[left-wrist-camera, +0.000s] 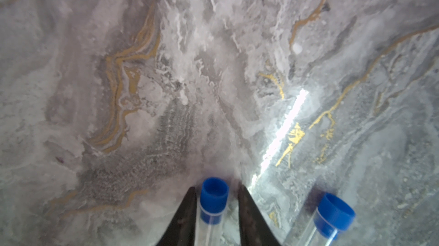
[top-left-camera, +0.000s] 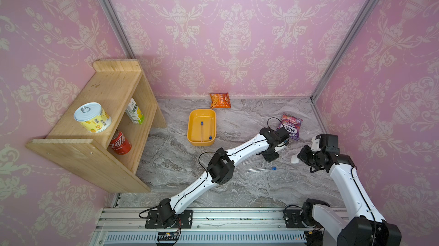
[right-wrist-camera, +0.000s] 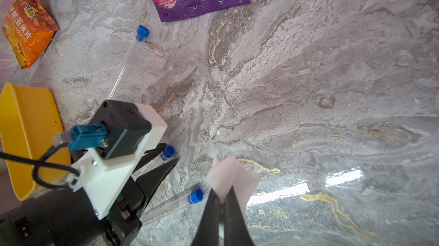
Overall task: Wipe the exteriors of test tubes
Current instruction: Pick up the test tube at the center of the board.
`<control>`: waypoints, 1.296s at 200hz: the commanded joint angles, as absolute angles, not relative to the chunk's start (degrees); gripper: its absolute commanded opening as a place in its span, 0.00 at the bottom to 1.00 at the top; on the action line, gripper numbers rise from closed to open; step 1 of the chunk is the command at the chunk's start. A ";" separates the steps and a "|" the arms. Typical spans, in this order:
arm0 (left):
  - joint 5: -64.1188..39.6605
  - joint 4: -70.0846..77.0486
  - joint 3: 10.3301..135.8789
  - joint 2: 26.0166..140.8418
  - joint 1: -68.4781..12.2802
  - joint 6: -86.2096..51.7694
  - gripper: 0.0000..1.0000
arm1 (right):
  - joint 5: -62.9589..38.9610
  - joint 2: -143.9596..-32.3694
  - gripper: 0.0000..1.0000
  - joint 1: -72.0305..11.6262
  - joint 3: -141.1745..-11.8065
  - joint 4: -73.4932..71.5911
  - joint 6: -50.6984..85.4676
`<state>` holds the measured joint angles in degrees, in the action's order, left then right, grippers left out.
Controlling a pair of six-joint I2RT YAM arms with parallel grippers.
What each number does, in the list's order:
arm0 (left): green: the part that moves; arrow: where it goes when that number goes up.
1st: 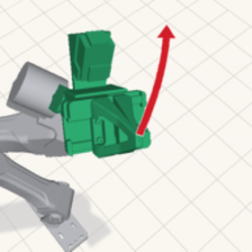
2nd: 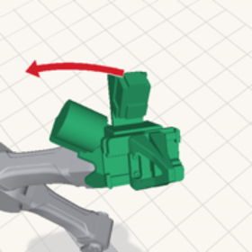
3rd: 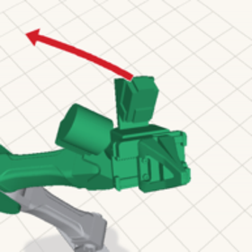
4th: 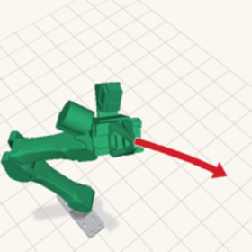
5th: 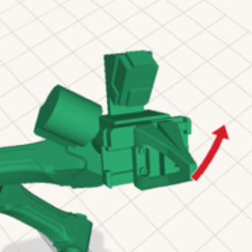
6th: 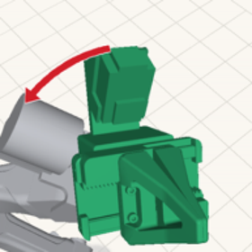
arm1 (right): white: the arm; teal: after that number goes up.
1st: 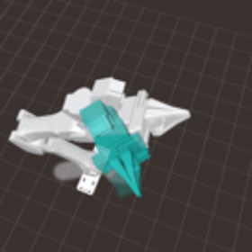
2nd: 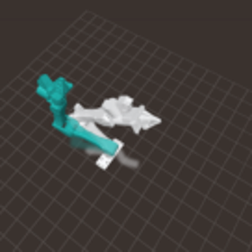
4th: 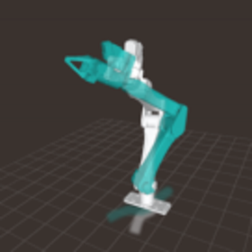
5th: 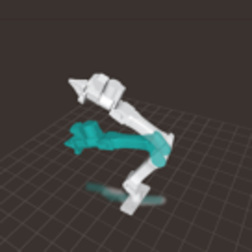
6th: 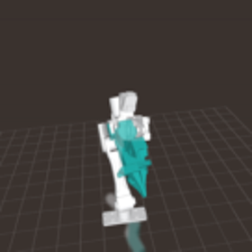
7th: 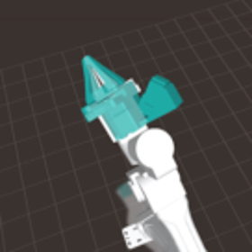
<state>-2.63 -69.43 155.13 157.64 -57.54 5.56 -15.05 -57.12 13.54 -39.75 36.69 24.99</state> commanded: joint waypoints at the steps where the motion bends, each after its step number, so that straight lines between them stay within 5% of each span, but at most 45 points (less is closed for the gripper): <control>1: -3.52 -71.35 156.58 158.88 -57.04 6.86 0.29 | -15.78 -56.44 0.00 13.90 -38.83 36.39 23.64; 259: -2.39 -71.59 156.51 156.65 -57.13 6.95 0.18 | -16.25 -56.51 0.00 13.89 -38.48 36.05 23.64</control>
